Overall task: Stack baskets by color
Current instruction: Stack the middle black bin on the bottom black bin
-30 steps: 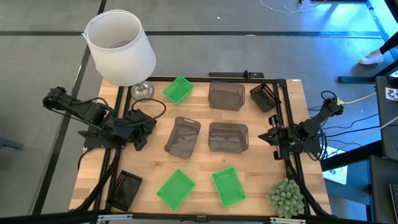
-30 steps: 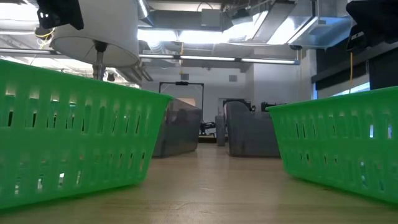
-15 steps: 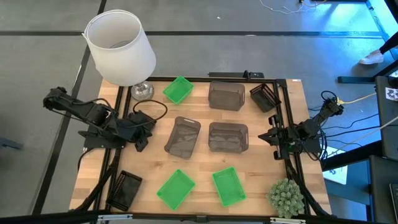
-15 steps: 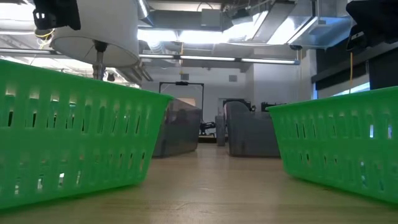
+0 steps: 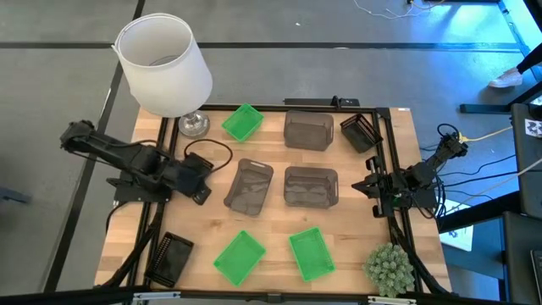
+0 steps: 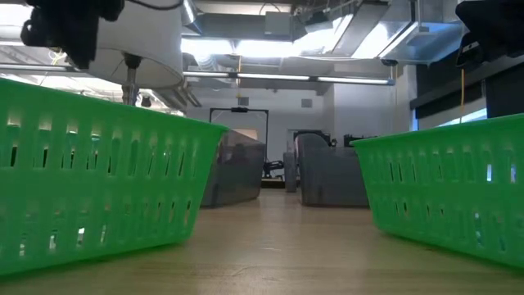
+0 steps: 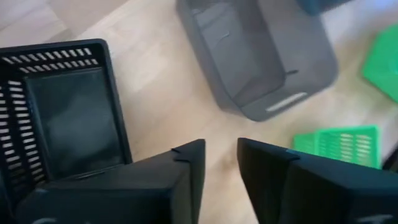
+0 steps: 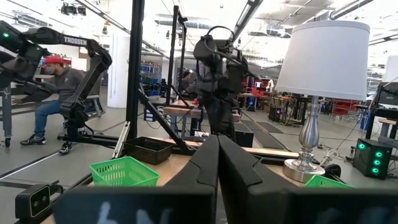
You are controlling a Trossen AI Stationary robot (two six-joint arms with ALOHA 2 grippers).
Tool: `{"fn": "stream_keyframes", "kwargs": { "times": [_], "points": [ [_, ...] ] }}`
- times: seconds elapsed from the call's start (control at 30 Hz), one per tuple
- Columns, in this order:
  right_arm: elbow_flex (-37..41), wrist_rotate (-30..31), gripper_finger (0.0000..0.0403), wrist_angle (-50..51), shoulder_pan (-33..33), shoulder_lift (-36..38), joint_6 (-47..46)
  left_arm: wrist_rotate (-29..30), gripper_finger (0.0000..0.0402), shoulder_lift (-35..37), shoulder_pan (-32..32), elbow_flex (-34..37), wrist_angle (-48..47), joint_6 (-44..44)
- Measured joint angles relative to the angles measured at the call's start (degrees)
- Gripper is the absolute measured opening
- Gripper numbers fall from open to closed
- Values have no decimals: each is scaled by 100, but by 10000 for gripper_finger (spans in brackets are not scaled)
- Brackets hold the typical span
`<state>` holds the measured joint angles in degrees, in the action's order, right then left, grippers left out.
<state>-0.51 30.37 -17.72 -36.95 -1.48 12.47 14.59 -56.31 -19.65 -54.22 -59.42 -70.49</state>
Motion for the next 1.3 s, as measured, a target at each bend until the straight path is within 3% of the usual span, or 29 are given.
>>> {"fn": "stream_keyframes", "kwargs": {
  "times": [0.2,0.63,1.3],
  "points": [
    [-1,0,7,0,0,-2,0,94,110,-552,506,0,-84,-401],
    [-2,0,7,-4,1,-2,0,134,111,-2003,1284,0,-305,-92],
    [-2,0,7,-7,0,-1,-2,245,112,-3278,1828,2,-422,470]
  ]
}}
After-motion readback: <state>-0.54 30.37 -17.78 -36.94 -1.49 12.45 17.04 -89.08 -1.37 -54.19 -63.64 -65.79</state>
